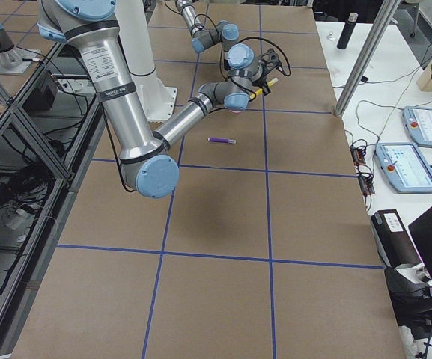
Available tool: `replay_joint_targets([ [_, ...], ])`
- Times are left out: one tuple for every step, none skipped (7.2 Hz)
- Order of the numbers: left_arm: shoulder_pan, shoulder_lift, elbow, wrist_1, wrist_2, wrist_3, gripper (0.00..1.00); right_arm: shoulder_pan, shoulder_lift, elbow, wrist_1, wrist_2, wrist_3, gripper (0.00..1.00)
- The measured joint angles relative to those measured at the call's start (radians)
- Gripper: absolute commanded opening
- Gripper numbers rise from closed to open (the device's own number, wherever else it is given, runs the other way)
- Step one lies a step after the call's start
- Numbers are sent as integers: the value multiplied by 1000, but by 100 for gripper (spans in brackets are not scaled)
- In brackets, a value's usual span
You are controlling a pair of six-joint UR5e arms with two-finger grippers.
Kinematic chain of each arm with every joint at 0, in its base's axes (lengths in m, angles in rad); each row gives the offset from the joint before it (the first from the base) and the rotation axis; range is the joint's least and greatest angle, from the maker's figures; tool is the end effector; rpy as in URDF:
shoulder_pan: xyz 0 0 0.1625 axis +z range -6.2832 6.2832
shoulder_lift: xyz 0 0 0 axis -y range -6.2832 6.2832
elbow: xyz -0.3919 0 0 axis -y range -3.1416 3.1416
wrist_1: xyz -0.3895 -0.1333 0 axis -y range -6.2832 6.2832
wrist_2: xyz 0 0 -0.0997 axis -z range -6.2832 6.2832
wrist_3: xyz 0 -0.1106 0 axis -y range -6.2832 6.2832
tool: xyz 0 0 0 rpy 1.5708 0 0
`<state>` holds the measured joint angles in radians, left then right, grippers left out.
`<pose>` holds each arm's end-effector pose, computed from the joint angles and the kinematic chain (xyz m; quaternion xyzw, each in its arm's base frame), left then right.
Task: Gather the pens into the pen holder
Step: 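Lift the orange pen with left gripper while right drops highlighter into cup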
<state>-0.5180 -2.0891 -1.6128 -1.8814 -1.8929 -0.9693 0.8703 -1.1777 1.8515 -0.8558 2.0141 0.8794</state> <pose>0.5322 -0.4164 0.2872 0.0979 0.4300 0.1049 0.8913 -0.3023 -0.4917 0.2015 0.3194 -0.5623 -0.0732 0.7592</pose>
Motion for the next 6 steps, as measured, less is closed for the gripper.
replay_joint_targets([
  [-4, -1, -8, 3, -1, -2, 0, 0, 5, 0, -1, 0, 2, 0],
  [-19, -1, -29, 13, -4, -2, 0, -3, 18, 0, -3, -5, 13, 0],
  [-48, -1, -67, 45, -7, 0, 0, -14, 32, -1, -2, -22, 26, 0],
  [-88, 2, -113, 84, -8, 7, 0, -45, 49, -1, 1, -62, 32, 0],
  [-135, 10, -155, 101, -8, 23, 0, -91, 70, -1, 5, -129, 38, 0],
  [-188, 19, -191, 104, -8, 44, 0, -153, 86, -2, 10, -224, 43, 0],
])
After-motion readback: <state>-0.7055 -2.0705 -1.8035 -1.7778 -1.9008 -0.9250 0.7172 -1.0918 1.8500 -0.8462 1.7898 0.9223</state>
